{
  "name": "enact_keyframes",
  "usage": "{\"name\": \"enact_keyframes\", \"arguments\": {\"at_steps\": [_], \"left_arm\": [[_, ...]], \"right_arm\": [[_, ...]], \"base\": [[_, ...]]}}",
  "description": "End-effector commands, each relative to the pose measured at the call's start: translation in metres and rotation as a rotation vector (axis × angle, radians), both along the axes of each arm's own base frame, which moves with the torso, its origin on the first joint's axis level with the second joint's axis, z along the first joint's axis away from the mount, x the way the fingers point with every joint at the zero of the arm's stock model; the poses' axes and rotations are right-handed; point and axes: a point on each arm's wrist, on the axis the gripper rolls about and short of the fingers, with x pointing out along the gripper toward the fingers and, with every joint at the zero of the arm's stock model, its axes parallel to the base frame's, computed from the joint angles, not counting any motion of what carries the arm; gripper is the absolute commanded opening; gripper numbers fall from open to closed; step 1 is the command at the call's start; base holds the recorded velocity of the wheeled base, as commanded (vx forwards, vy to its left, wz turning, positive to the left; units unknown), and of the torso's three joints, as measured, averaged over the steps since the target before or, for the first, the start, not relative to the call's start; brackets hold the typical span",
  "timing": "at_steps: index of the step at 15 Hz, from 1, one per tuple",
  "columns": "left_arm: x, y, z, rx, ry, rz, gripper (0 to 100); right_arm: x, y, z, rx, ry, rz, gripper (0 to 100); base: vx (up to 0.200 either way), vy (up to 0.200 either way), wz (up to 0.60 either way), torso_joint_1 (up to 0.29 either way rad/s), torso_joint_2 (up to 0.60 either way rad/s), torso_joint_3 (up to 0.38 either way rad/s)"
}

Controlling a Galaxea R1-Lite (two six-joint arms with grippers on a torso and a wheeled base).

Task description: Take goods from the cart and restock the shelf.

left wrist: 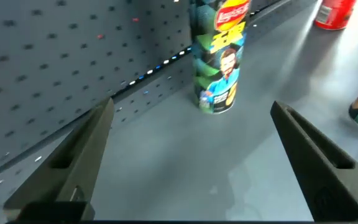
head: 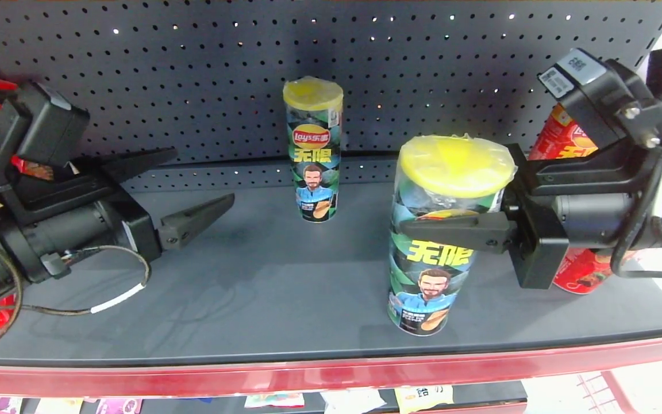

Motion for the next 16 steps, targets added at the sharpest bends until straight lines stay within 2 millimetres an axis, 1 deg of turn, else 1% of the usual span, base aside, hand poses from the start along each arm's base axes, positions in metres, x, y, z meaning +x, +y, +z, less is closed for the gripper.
{"name": "enact_keyframes", "arguments": {"at_steps": [1,2,4,6,7,8,10,11,14,16], "left_arm": [[0.015,-0.006,-0.005,0.009,0.027,-0.015,100],[0.024,-0.01,-0.005,0.012,0.032,-0.029,100],[0.033,-0.017,-0.003,0.013,0.033,-0.04,100],[0.052,-0.023,0.003,0.007,0.021,-0.038,100],[0.057,-0.025,0.002,0.008,0.022,-0.038,100],[0.065,-0.028,-0.004,0.016,0.043,-0.035,100],[0.07,-0.03,-0.008,0.021,0.056,-0.037,100],[0.076,-0.033,-0.01,0.022,0.061,-0.04,100],[0.104,-0.044,-0.009,0.017,0.045,-0.044,100],[0.109,-0.057,-0.007,0.014,0.033,-0.074,100]], "right_arm": [[0.001,0.001,-0.001,-0.003,0.004,0.002,0],[0.002,0.002,-0.003,-0.006,0.006,0.002,0],[0.004,0.004,-0.002,-0.005,0.005,0.002,0],[0.007,0.006,0.001,-0.003,-0.003,-0.008,0],[0.007,0.006,0.002,-0.001,-0.005,-0.008,0],[0.009,0.008,0.002,-0.001,-0.005,-0.007,0],[0.01,0.009,0.001,-0.002,-0.004,-0.005,0],[0.01,0.009,0.001,-0.002,-0.004,-0.007,0],[0.01,0.009,0.0,-0.004,0.001,-0.007,0],[0.01,0.009,0.0,-0.006,0.001,-0.007,0]], "base": [[0.0,0.0,0.0,0.0,0.0,0.0],[0.0,0.0,0.0,0.0,0.0,0.0],[0.0,0.0,0.0,0.0,0.0,0.0],[0.0,0.0,0.0,0.0,0.0,0.0],[0.0,0.0,0.0,0.0,0.0,0.0],[0.0,0.0,0.0,0.0,0.0,0.0],[0.0,0.0,0.0,0.0,0.0,0.0],[0.0,0.0,0.0,0.0,0.0,0.0],[0.0,0.0,0.0,0.0,0.0,0.0],[0.0,0.0,0.0,0.0,0.0,0.0]]}}
